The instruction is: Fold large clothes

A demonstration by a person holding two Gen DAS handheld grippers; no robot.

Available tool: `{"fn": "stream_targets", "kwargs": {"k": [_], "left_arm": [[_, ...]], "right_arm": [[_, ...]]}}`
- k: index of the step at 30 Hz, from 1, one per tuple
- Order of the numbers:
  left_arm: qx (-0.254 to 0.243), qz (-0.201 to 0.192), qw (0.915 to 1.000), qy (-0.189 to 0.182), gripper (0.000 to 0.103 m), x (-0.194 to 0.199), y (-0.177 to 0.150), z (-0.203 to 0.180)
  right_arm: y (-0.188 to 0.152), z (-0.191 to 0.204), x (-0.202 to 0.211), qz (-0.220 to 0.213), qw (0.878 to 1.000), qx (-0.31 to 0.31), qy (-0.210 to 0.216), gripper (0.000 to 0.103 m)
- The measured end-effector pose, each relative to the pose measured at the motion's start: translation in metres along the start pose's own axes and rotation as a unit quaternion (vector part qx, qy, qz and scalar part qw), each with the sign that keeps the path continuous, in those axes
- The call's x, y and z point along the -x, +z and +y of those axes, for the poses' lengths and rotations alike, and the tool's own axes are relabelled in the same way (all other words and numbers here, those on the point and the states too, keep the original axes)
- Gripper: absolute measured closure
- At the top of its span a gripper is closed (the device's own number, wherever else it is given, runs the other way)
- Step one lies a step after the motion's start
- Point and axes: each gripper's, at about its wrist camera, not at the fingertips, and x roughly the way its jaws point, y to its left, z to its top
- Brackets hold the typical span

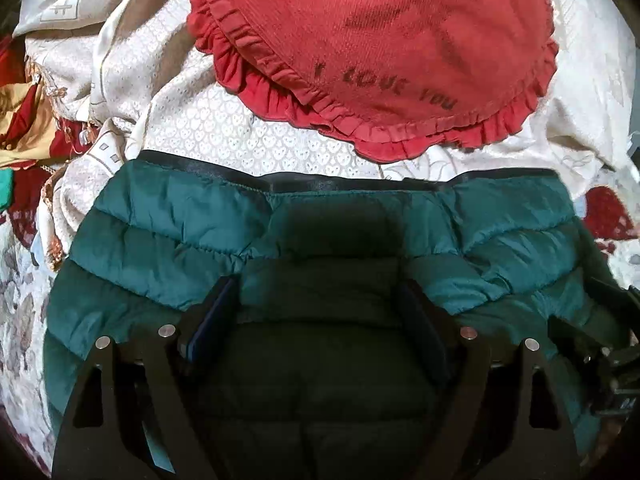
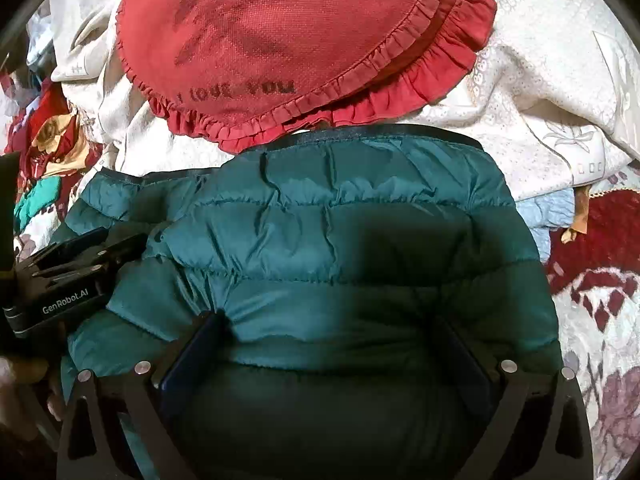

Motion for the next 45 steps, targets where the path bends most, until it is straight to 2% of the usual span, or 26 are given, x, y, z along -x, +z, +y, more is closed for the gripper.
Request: {"fn": "stream_targets", "kwargs": {"k": [3,5,6,9,12,15,17,18,19,22,24,26,27,30,35,38,41,45], "left_arm": [[0.0,-0.014,0.9996,-0.024,0.02,0.027,-0.003,0.009],[-0.005,-0.046,0.9984,-0.033,0.02,0.057,-0.003,0.026],[-0.004,-0.056,0.9979,-0.033,0.02,0.066,-0.003,0.035],[0.032,-0.074,0.9958,-0.042,0.019,0.085,-0.009,0.092],[0.109,-0.04,0.9914,-0.062,0.019,0.071,-0.027,0.156],[0.181,-0.014,0.9778,-0.104,0.019,0.05,-0.042,0.197],[0.203,0.004,0.9686,-0.143,0.019,0.037,-0.046,0.207],[0.205,0.005,0.9666,-0.154,0.019,0.034,-0.046,0.208],[0.194,0.005,0.9685,-0.156,0.019,0.032,-0.045,0.205],[0.141,0.019,0.9805,-0.136,0.019,0.021,-0.04,0.19],[0.128,0.03,0.9819,-0.136,0.014,0.012,-0.039,0.186],[0.149,0.043,0.9801,-0.124,0.002,0.005,-0.039,0.19],[0.155,0.046,0.9792,-0.123,0.002,0.002,-0.039,0.191],[0.143,0.041,0.9838,-0.1,0.002,0.004,-0.038,0.185],[0.101,0.007,0.9948,-0.013,0.002,0.019,-0.041,0.163],[0.084,-0.005,0.9962,0.02,0.002,0.025,-0.043,0.157],[0.074,-0.012,0.9964,0.039,0.002,0.027,-0.044,0.153],[0.083,-0.007,0.9959,0.035,0.002,0.027,-0.044,0.156]], "right_arm": [[-0.003,0.004,0.024,-0.015,1.0,-0.007,-0.002,0.0],[-0.004,0.008,0.045,-0.042,0.999,0.006,0.0,0.0],[-0.008,0.007,0.061,-0.064,0.998,0.018,-0.014,0.0],[-0.015,-0.003,0.087,-0.093,0.994,0.043,-0.032,0.0],[-0.017,-0.025,0.094,-0.097,0.995,0.036,-0.001,0.0],[-0.011,-0.045,0.087,-0.097,0.995,0.005,0.016,0.0],[-0.006,-0.053,0.081,-0.098,0.995,-0.016,0.023,0.0],[-0.005,-0.06,0.079,-0.099,0.994,-0.029,0.025,0.0],[-0.002,-0.065,0.076,-0.098,0.994,-0.042,0.024,0.0],[0.003,-0.073,0.061,-0.082,0.995,-0.054,0.025,0.0],[0.004,-0.076,0.054,-0.072,0.995,-0.052,0.035,0.0],[0.004,-0.076,0.05,-0.064,0.996,-0.049,0.042,0.0],[0.004,-0.076,0.049,-0.061,0.996,-0.045,0.043,0.0],[0.003,-0.073,0.047,-0.057,0.998,-0.029,0.028,0.0],[0.003,-0.07,0.05,-0.066,0.997,-0.03,0.036,0.0],[0.003,-0.064,0.053,-0.073,0.996,-0.022,0.037,0.0],[0.003,-0.061,0.056,-0.079,0.996,-0.016,0.034,0.0],[0.003,-0.06,0.059,-0.088,0.995,-0.016,0.032,0.0]]}}
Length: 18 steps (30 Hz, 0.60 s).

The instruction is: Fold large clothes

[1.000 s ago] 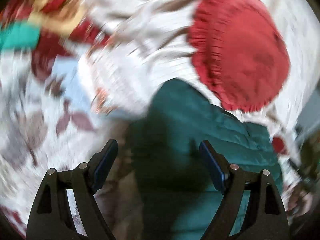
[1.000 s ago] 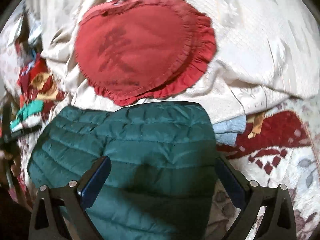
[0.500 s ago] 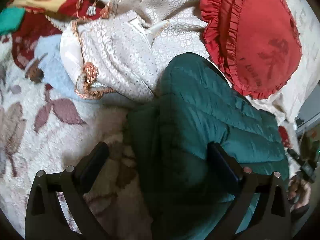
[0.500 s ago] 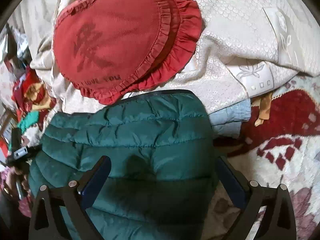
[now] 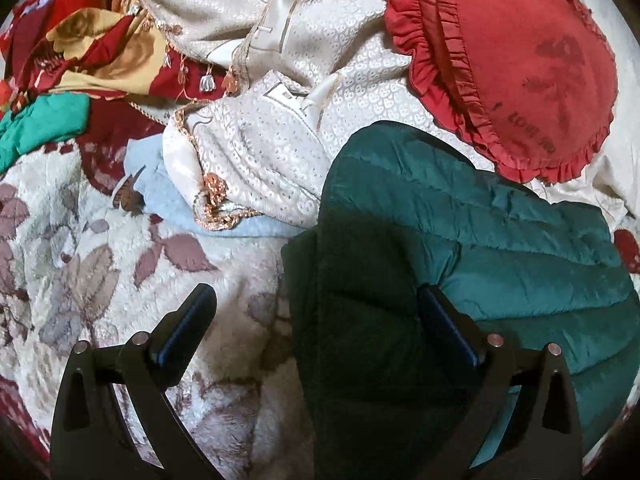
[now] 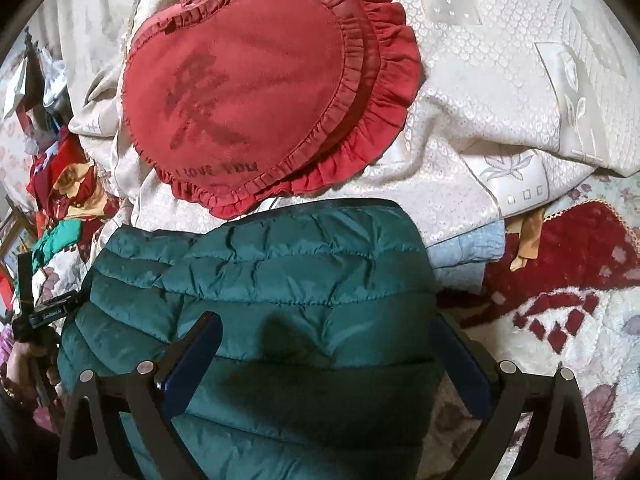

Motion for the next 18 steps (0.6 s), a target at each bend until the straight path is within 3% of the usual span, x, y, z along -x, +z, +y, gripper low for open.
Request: {"fn": "stream_targets", "kwargs": {"k": [5,7,10,13,18], "left_arm": [[0.003,0.004,1.0,-0.002,0.002,-0.001,0.001,-0.002],[0.004,0.014,0.9997,-0.022,0.002,-0.002,0.004,0.002],[0.035,0.028,0.9951,-0.088,0.002,-0.004,0.009,0.021],[0.055,0.076,0.9815,-0.167,0.002,-0.025,0.004,0.031],[0.044,0.079,0.9715,-0.219,0.002,-0.034,0.009,0.029]], "right_arm": [[-0.001,0.002,0.008,-0.031,0.999,0.014,-0.004,0.0],[-0.001,0.002,0.008,-0.03,0.999,0.022,-0.006,0.0],[0.0,-0.003,0.007,-0.026,0.999,0.016,-0.011,0.0],[0.0,-0.006,0.01,-0.028,1.0,0.002,0.004,0.0],[-0.002,0.003,0.003,-0.015,1.0,0.021,0.019,0.0]]}}
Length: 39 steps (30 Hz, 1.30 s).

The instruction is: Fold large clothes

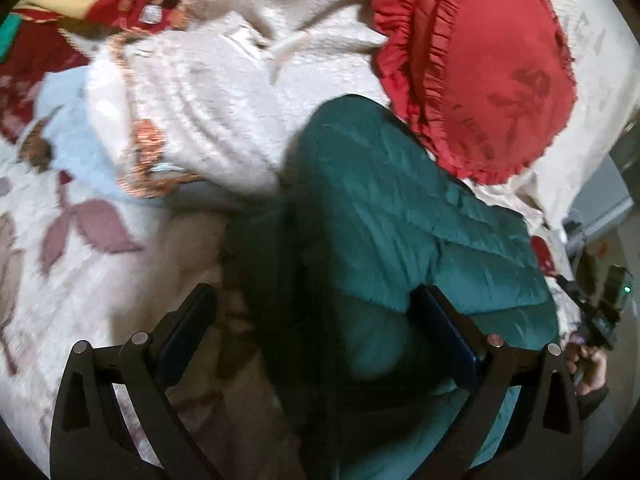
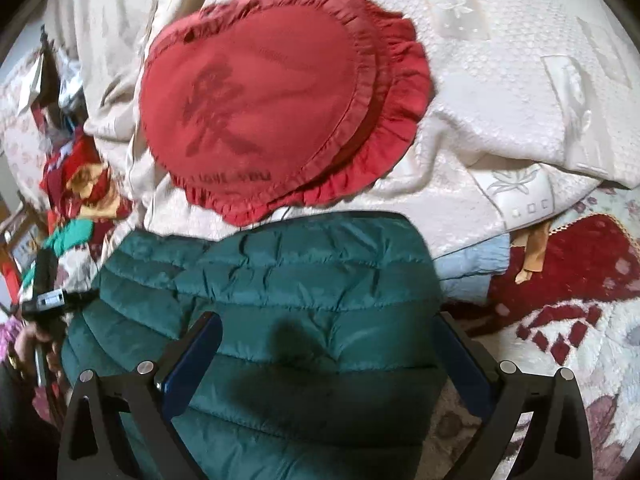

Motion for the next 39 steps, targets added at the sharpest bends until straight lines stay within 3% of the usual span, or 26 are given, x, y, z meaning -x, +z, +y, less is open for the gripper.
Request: {"fn": "stream_targets", "kwargs": {"k": [2,5,7,9,11,16,20,23,24,27,29,32,38,39], "left_arm": [[0.004,0.018,0.9994,-0.031,0.002,-0.011,0.001,0.002],[-0.006,0.011,0.9989,-0.046,0.002,-0.014,0.001,0.001],[-0.017,0.001,0.9988,-0.047,0.016,-0.013,0.0,-0.004],[-0.035,-0.018,0.9983,-0.043,0.049,-0.007,-0.001,-0.011],[-0.054,-0.034,0.9977,-0.025,0.057,-0.002,-0.003,-0.019],[-0.085,-0.046,0.9953,0.009,0.056,-0.006,-0.006,-0.029],[-0.082,-0.048,0.9952,0.023,0.049,-0.01,-0.006,-0.029],[-0.076,-0.05,0.9956,0.025,0.047,-0.01,-0.007,-0.026],[-0.074,-0.051,0.9956,0.026,0.047,-0.01,-0.007,-0.026],[-0.067,-0.052,0.9961,0.023,0.043,-0.011,-0.008,-0.023],[-0.056,-0.05,0.9969,0.02,0.039,-0.012,-0.009,-0.018],[-0.045,-0.049,0.9976,0.017,0.036,-0.013,-0.008,-0.015],[-0.04,-0.048,0.9977,0.028,0.028,-0.013,-0.007,-0.016],[-0.04,-0.048,0.9976,0.031,0.025,-0.013,-0.007,-0.016]], "right_arm": [[0.0,0.003,-0.001,0.002,1.0,0.001,0.005,0.0],[0.001,0.007,0.006,-0.01,1.0,0.002,0.021,0.0],[0.001,0.012,0.01,-0.021,0.999,0.011,0.037,0.0],[0.001,0.015,0.009,-0.017,0.999,0.021,0.036,0.0],[0.001,0.014,0.007,-0.009,0.999,0.025,0.025,0.0],[0.002,-0.008,0.009,-0.016,0.999,-0.021,0.018,0.0],[-0.002,-0.01,-0.012,0.031,0.999,-0.017,0.042,0.0],[-0.012,-0.019,-0.037,0.083,0.996,0.018,-0.031,0.0],[-0.02,-0.035,-0.043,0.098,0.994,0.004,-0.049,0.0],[-0.035,-0.077,-0.047,0.114,0.987,-0.109,0.031,0.0],[-0.049,-0.09,-0.054,0.111,0.979,-0.149,0.079,0.0],[-0.051,-0.09,-0.055,0.085,0.982,-0.133,0.102,0.0],[-0.045,-0.1,-0.066,0.07,0.975,-0.133,0.164,0.0],[-0.043,-0.1,-0.067,0.068,0.975,-0.13,0.168,0.005]]}}
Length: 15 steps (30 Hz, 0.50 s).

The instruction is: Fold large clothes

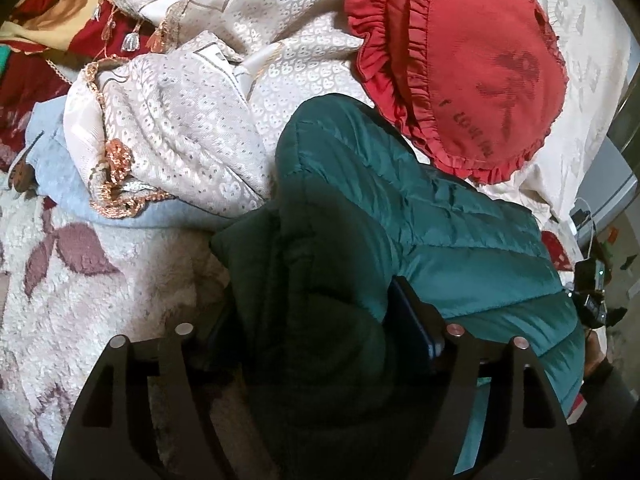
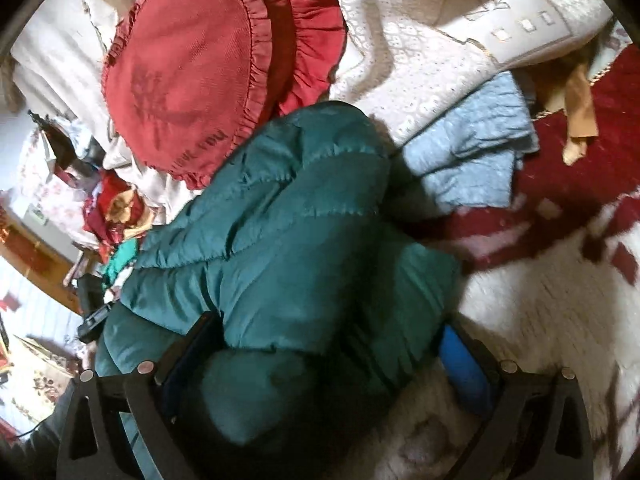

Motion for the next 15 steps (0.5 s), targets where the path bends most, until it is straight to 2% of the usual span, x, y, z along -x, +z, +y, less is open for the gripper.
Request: {"fn": "stream_targets", "kwargs": {"k": [1,3,5,7,10,14,15], "left_arm": [[0.001,0.001,1.0,0.004,0.024,0.0,0.0,0.0],[0.005,0.004,1.0,0.0,0.023,0.0,0.0,0.0],[0.013,0.01,0.9998,-0.009,0.022,0.0,0.0,0.003],[0.027,0.023,0.9991,-0.023,0.019,-0.003,0.001,0.006],[0.03,0.033,0.9986,-0.03,0.018,-0.003,0.006,0.005],[0.02,0.025,0.9993,-0.019,0.018,-0.004,0.006,0.003],[0.015,0.022,0.9996,-0.014,0.021,-0.004,0.006,0.002]], "right_arm": [[0.001,0.002,0.0,0.0,1.0,0.006,0.003,0.009],[0.002,0.006,0.001,0.001,1.0,0.015,0.007,0.023],[0.002,0.007,0.0,0.001,1.0,0.019,0.012,0.028],[0.001,0.007,-0.003,0.007,1.0,0.019,0.007,0.028],[0.0,0.0,-0.01,0.006,1.0,-0.006,0.011,0.02],[0.001,0.004,-0.013,0.012,1.0,0.002,0.002,0.014],[0.002,0.004,-0.014,0.013,1.0,0.002,0.001,0.014]]}}
